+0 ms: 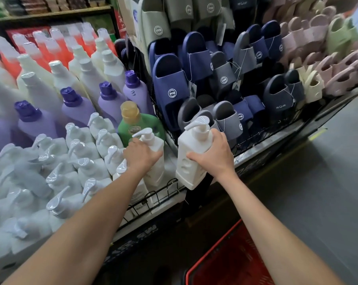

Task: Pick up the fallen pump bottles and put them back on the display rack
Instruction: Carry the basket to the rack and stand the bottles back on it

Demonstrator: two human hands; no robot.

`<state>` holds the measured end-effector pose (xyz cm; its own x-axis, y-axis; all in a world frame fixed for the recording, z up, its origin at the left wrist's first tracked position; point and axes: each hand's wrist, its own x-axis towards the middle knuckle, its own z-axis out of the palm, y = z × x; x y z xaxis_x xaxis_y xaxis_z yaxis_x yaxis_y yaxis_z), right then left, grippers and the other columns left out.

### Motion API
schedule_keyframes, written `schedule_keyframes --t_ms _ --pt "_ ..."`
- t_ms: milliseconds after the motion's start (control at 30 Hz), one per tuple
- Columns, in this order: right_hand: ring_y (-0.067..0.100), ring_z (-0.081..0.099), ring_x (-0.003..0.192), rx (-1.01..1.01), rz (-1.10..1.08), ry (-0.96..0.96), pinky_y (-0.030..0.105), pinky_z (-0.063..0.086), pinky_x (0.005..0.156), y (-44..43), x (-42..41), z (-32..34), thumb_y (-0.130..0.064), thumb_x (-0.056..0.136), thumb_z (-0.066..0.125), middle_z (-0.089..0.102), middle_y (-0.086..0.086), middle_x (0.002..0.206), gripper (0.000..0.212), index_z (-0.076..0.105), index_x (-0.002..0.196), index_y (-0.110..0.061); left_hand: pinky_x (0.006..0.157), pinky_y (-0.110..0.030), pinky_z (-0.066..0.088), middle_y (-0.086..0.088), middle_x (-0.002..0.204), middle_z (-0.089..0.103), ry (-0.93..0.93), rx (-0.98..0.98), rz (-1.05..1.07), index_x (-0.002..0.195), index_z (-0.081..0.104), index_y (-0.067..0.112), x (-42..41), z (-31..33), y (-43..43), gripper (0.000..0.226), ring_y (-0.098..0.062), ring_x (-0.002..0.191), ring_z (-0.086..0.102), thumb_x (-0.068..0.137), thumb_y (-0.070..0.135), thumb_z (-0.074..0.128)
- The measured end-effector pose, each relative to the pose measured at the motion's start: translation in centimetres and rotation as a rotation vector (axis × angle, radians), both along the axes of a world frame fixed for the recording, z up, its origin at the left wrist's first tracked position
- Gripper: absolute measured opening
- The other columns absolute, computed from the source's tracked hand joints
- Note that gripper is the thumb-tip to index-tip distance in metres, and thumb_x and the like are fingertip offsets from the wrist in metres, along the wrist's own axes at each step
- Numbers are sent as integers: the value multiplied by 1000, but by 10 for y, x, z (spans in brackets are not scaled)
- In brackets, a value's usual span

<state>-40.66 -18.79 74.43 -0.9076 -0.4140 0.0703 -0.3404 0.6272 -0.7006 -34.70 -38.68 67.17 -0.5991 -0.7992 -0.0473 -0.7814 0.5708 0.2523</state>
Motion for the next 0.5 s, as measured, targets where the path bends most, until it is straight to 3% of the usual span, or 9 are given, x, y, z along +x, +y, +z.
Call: schedule_keyframes --t_ms 167,367,500 --pt "17 48 89 19 9 12 31 40 69 0 -3 -3 -42 59 82 43 -4 103 63 44 103 -18 73 -34 30 -7 109 63 -210 -131 -180 116 59 8 -3 -6 4 72 -28 102 61 81 69 45" --pt "19 48 90 -4 -1 -1 32 39 69 -2 -3 -6 -39 58 82 43 -4 103 62 44 102 -17 71 -33 37 -2 104 68 -301 -186 -309 120 57 16 5 -12 -2 82 -23 99 63 77 81 33" --pt "20 50 94 -2 7 11 33 40 71 -4 -2 -6 -40 59 82 43 -3 106 65 45 107 -16 79 -34 40 3 119 65 -370 -123 -411 147 24 19 11 -6 -5 104 -22 111 63 67 83 41"
